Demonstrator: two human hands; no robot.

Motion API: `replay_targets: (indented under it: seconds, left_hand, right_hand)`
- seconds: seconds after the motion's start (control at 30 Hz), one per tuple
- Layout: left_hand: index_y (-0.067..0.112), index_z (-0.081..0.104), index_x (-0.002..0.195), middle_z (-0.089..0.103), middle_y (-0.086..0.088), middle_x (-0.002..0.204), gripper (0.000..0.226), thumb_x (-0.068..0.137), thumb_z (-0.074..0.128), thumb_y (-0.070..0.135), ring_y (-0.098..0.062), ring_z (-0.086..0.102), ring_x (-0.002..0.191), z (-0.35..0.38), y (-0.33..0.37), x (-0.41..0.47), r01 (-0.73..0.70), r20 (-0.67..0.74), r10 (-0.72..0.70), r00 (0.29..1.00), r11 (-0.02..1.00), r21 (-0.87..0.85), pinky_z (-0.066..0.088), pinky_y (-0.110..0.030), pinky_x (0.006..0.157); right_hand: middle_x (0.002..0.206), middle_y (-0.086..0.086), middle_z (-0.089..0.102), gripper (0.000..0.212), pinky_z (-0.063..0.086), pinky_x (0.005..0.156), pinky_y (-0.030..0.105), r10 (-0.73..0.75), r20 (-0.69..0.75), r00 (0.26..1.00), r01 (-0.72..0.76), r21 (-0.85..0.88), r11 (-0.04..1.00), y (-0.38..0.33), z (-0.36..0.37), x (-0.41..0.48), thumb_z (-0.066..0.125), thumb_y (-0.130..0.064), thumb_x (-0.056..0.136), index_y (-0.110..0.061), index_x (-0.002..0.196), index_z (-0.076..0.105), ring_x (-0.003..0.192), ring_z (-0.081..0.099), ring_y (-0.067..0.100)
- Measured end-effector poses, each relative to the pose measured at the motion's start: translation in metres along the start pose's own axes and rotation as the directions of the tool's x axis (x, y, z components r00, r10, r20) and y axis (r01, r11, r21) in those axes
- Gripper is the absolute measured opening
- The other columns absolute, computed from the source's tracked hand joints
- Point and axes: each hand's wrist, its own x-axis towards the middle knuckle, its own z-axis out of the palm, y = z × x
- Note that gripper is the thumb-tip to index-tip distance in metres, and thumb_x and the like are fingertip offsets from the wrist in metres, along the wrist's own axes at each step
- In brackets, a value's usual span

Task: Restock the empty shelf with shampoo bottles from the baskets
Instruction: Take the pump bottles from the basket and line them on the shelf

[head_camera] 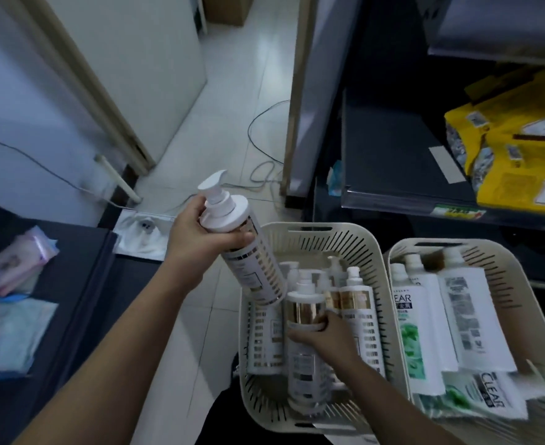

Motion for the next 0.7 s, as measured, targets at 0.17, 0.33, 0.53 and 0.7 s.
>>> replay_targets:
  seconds: [0.17,0.33,0.53,0.7]
  left_hand:
    - [0.014,0.062,0.112,0.07,-0.001,0.101,0.057,0.062,0.088,0.007,-0.013,0.068,0.089,-0.015,0.014,-0.034,-0.035,-0.103,0.038,0.994,0.999,0.026,0.054,-0.021,0.067]
    - [0.024,0.058,0.112,0.064,-0.007,0.112,0.076,0.043,0.087,0.04,-0.021,0.065,0.099,-0.031,0.025,-0.063,-0.087,-0.18,0.105,0.978,0.991,0.106,0.057,-0.038,0.078]
    - [0.031,0.056,0.107,0.068,0.002,0.101,0.068,0.048,0.088,0.033,-0.014,0.067,0.093,-0.062,0.05,-0.1,-0.116,-0.32,0.144,0.936,0.988,0.105,0.056,-0.036,0.08]
    - [0.042,0.053,0.095,0.065,0.014,0.098,0.054,0.057,0.091,0.036,-0.004,0.062,0.092,-0.1,0.085,-0.133,-0.128,-0.393,0.224,0.892,0.958,0.255,0.052,-0.03,0.078]
  right_hand:
    - [0.078,0.002,0.058,0.053,0.046,0.065,0.037,-0.177,-0.121,0.977,0.173,-0.043,0.984,-0.021,-0.011,-0.009,0.087,-0.048,0.06,-0.02,0.077,0.046,0.073,0.058,0.019]
    - [0.094,-0.009,0.07,0.05,0.058,0.077,0.04,-0.36,-0.035,0.932,0.361,0.034,0.932,-0.067,-0.023,-0.029,0.089,-0.043,0.056,-0.028,0.093,0.06,0.085,0.067,0.011]
    - [0.096,-0.011,0.071,0.055,0.051,0.064,0.016,-0.559,0.091,0.824,0.553,0.081,0.829,-0.128,-0.015,-0.07,0.092,-0.023,0.061,-0.024,0.107,0.063,0.085,0.066,0.001]
    - [0.094,-0.009,0.075,0.055,0.06,0.08,0.04,-0.663,0.154,0.733,0.655,0.103,0.748,-0.174,0.003,-0.1,0.094,-0.03,0.053,-0.027,0.1,0.065,0.086,0.071,0.009]
